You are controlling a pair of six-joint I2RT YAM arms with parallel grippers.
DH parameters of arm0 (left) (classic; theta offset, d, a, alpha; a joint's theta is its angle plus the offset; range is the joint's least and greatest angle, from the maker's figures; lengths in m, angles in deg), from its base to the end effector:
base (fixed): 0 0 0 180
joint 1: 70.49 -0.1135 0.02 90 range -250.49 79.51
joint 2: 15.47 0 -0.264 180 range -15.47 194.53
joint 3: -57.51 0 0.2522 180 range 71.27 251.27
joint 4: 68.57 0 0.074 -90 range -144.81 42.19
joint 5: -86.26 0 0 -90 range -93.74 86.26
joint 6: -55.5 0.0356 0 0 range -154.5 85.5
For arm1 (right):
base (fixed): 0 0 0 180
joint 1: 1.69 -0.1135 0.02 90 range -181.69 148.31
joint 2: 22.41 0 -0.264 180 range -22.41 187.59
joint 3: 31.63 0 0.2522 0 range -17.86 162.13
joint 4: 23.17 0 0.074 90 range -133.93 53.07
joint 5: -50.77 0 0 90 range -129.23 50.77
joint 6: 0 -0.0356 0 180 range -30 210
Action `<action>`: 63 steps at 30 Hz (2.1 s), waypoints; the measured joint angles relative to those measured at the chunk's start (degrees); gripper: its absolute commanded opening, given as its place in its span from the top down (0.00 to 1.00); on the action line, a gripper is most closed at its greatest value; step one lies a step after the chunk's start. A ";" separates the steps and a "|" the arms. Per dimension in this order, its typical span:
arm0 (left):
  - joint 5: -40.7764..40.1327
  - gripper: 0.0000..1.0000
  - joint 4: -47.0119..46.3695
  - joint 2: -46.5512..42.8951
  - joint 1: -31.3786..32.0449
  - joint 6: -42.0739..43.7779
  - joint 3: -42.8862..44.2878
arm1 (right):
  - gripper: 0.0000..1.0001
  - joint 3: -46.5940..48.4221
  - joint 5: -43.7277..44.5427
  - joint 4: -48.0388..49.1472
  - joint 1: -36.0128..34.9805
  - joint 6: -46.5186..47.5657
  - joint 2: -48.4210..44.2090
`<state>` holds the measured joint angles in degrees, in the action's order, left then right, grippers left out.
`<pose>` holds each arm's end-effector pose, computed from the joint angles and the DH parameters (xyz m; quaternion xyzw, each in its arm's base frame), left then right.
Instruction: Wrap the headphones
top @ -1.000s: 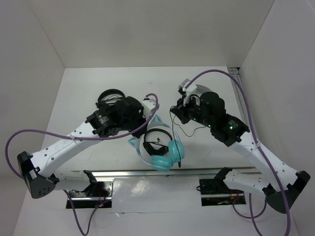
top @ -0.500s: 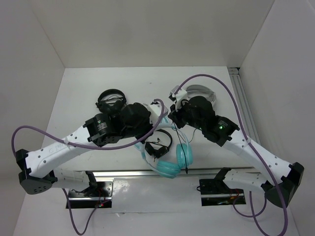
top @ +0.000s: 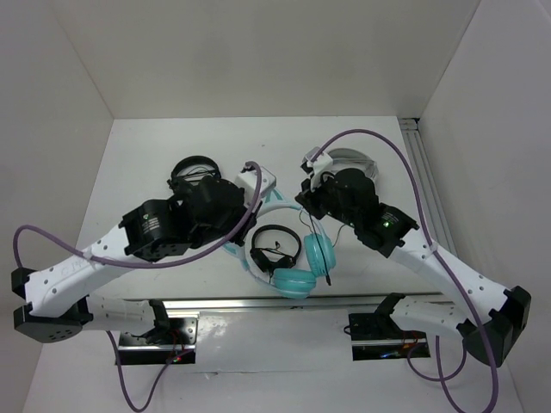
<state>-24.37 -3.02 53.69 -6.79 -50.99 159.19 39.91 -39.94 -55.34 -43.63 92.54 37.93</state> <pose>0.1126 -0.1995 0.4373 0.2680 0.8266 -0.1818 0.4603 0.1776 0.1601 0.3527 -0.3151 0.7613 0.1958 0.5317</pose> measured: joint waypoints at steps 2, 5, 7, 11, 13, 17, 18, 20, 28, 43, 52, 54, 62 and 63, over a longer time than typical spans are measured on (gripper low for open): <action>-0.37 1.00 0.90 -1.11 0.00 -0.44 0.20 | 1.00 -0.04 -0.37 0.98 0.11 -0.24 0.09; -0.76 1.00 1.84 -2.27 0.00 -0.79 0.24 | 1.00 -0.11 -1.53 3.15 0.11 -0.83 0.66; -1.03 1.00 1.81 -2.84 0.00 -1.70 0.26 | 0.95 -0.74 -2.69 5.27 0.11 -1.09 0.94; -0.81 1.00 -0.15 -4.98 0.00 -2.16 -0.46 | 0.74 -4.94 -7.19 12.00 0.17 -1.86 0.61; 1.40 1.00 -2.58 -6.80 0.44 -2.47 -1.33 | 0.63 -6.93 -9.14 14.82 0.70 -2.45 1.01; 4.70 1.00 -8.46 -10.47 1.44 -4.61 -2.05 | 0.48 -9.57 -13.38 21.97 1.38 -4.72 3.89; 4.57 1.00 -9.49 -11.10 1.49 -5.03 -2.05 | 0.48 -10.43 -14.27 24.79 1.38 -5.29 4.96; 3.89 1.00 -11.08 -11.85 1.49 -6.47 -1.95 | 0.46 -12.20 -15.85 29.86 1.38 -6.62 7.10; -0.87 1.00 -13.03 -10.12 1.49 -11.10 4.11 | 0.46 -15.54 -18.38 47.01 1.66 -11.72 20.52; -36.17 1.00 -12.72 -5.18 1.49 -17.49 18.32 | 1.00 -21.81 -13.77 52.09 2.23 -13.09 23.30; -58.75 1.00 -64.98 6.64 -3.72 28.39 12.66 | 1.00 -19.50 2.51 39.17 -11.63 -11.15 10.16; -61.18 1.00 -76.87 11.02 -6.19 39.08 12.83 | 1.00 -18.43 7.17 34.99 -15.78 -10.93 8.39; -65.68 1.00 -97.83 16.00 -10.69 61.59 4.87 | 1.00 -11.15 24.28 22.18 -28.06 -8.81 5.42; -65.99 1.00 -99.80 16.20 -10.97 63.41 3.89 | 1.00 -10.36 25.68 21.42 -28.72 -8.48 5.25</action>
<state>-90.35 -102.82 69.89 -17.76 12.42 163.08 29.55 -14.26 -33.92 -72.35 84.06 43.17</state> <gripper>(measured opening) 0.218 0.008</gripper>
